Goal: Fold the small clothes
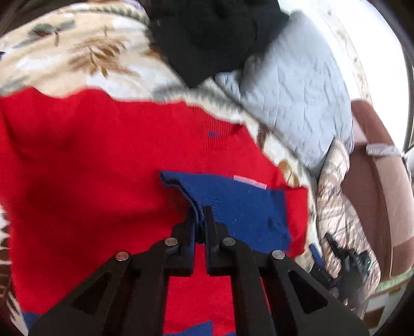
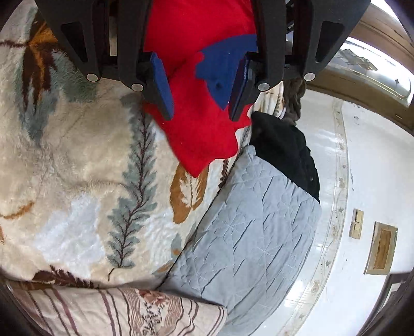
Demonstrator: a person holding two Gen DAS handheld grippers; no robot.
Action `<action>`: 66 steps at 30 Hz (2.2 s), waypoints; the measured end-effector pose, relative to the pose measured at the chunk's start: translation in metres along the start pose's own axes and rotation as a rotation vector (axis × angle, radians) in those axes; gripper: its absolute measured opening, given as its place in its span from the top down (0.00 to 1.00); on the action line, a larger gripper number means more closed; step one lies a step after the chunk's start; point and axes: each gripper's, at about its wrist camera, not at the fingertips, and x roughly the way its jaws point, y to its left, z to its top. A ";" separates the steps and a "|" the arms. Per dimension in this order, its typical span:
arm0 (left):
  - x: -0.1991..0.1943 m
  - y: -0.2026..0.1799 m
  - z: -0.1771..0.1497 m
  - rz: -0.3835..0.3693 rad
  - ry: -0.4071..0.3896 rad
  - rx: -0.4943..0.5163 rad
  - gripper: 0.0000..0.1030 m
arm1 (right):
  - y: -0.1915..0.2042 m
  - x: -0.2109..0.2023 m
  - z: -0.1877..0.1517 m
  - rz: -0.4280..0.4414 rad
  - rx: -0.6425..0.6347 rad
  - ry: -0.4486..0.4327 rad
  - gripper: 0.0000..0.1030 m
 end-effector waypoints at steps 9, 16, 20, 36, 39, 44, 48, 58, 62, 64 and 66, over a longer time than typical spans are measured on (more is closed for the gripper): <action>-0.044 0.027 0.018 0.110 -0.110 -0.035 0.97 | 0.004 0.022 -0.021 0.035 -0.024 0.220 0.51; -0.022 0.037 0.008 0.157 -0.035 -0.043 0.97 | -0.004 0.056 -0.035 -0.016 -0.060 0.169 0.94; -0.012 0.043 0.003 0.181 0.004 -0.035 0.94 | 0.006 0.027 -0.027 0.005 -0.088 0.023 0.94; -0.036 0.035 -0.014 0.147 -0.040 0.028 0.75 | 0.046 0.030 -0.056 0.010 -0.268 0.078 0.57; -0.004 0.031 -0.017 0.194 0.026 0.052 0.74 | 0.039 0.064 -0.071 -0.100 -0.336 0.223 0.59; 0.002 0.023 -0.024 0.260 -0.003 0.123 0.64 | 0.052 0.057 -0.076 -0.133 -0.412 0.183 0.71; -0.006 0.030 -0.019 0.199 0.032 0.087 0.60 | 0.087 0.059 -0.096 -0.022 -0.542 0.139 0.64; -0.098 0.122 0.043 0.234 -0.057 -0.067 0.54 | 0.128 0.110 -0.154 -0.131 -0.695 0.254 0.64; -0.142 0.185 0.088 0.332 -0.123 -0.168 0.47 | 0.163 0.133 -0.197 -0.086 -0.812 0.310 0.64; -0.158 0.219 0.109 0.352 -0.127 -0.234 0.44 | 0.178 0.151 -0.225 -0.059 -0.870 0.369 0.64; -0.166 0.248 0.124 0.348 -0.114 -0.295 0.42 | 0.197 0.170 -0.256 -0.042 -0.939 0.414 0.63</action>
